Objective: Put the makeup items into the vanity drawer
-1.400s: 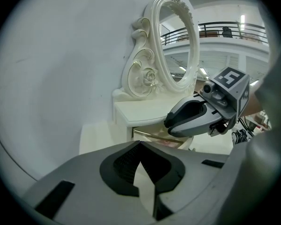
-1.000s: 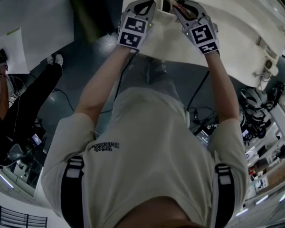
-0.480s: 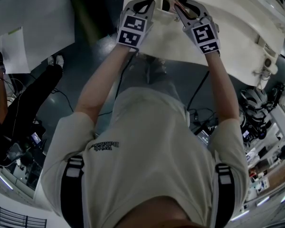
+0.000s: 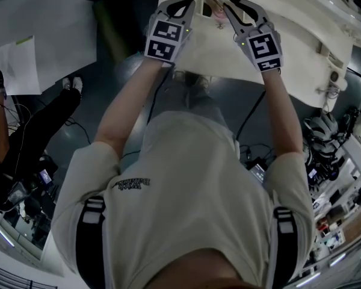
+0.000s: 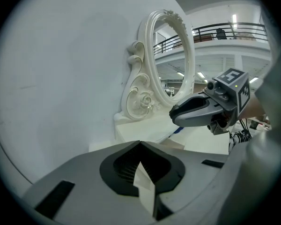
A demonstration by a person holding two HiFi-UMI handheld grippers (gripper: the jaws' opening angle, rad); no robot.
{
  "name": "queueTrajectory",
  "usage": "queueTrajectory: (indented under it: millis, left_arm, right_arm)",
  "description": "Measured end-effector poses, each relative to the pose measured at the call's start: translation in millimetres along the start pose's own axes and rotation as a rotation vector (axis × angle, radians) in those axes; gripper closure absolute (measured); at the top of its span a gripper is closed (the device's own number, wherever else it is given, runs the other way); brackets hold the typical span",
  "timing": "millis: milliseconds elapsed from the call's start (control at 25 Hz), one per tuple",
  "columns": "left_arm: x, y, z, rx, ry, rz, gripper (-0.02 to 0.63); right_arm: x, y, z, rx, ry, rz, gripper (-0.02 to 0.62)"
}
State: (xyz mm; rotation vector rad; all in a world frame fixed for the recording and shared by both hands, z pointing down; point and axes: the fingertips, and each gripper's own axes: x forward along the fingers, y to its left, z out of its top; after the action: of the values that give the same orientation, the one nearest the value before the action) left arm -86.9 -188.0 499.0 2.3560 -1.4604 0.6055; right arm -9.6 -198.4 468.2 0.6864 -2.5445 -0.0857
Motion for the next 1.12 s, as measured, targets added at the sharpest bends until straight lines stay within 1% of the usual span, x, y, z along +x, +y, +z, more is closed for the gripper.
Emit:
queueTrajectory:
  millis: [360, 480, 560, 680, 920, 960, 1000, 1120]
  left_arm:
    - [-43.8, -6.6, 62.3, 0.046, -0.095, 0.013, 0.592]
    - [-65.1, -10.3, 84.0, 0.059, -0.136, 0.016, 0.592]
    - [-79.4, -15.3, 98.0, 0.066, -0.165, 0.016, 0.592]
    - [-99.5, -22.0, 119.3, 0.088, -0.209, 0.016, 0.592]
    - [-143.5, -36.5, 162.7, 0.123, -0.308, 0.011, 0.592]
    - [-150.6, -39.5, 170.1, 0.131, -0.325, 0.010, 0.592]
    - [-157.5, -42.8, 177.3, 0.141, -0.343, 0.009, 0.592]
    - [-179.7, -53.6, 197.0, 0.166, -0.398, 0.001, 0.592]
  right_arm:
    - [-58.3, -9.0, 76.9, -0.038, -0.124, -0.083, 0.518]
    - [-78.4, -5.8, 103.8, -0.054, -0.187, -0.105, 0.518]
    - [-93.4, -3.2, 120.0, -0.059, -0.229, -0.120, 0.540]
    - [-114.2, 0.3, 143.2, -0.077, -0.291, -0.143, 0.540]
    - [-156.9, 9.8, 183.2, -0.055, -0.395, -0.183, 0.541]
    - [-164.1, 11.4, 188.3, -0.048, -0.407, -0.186, 0.565]
    - [-171.3, 12.8, 193.0, -0.041, -0.418, -0.190, 0.574]
    - [-193.7, 17.3, 206.8, -0.018, -0.457, -0.208, 0.574]
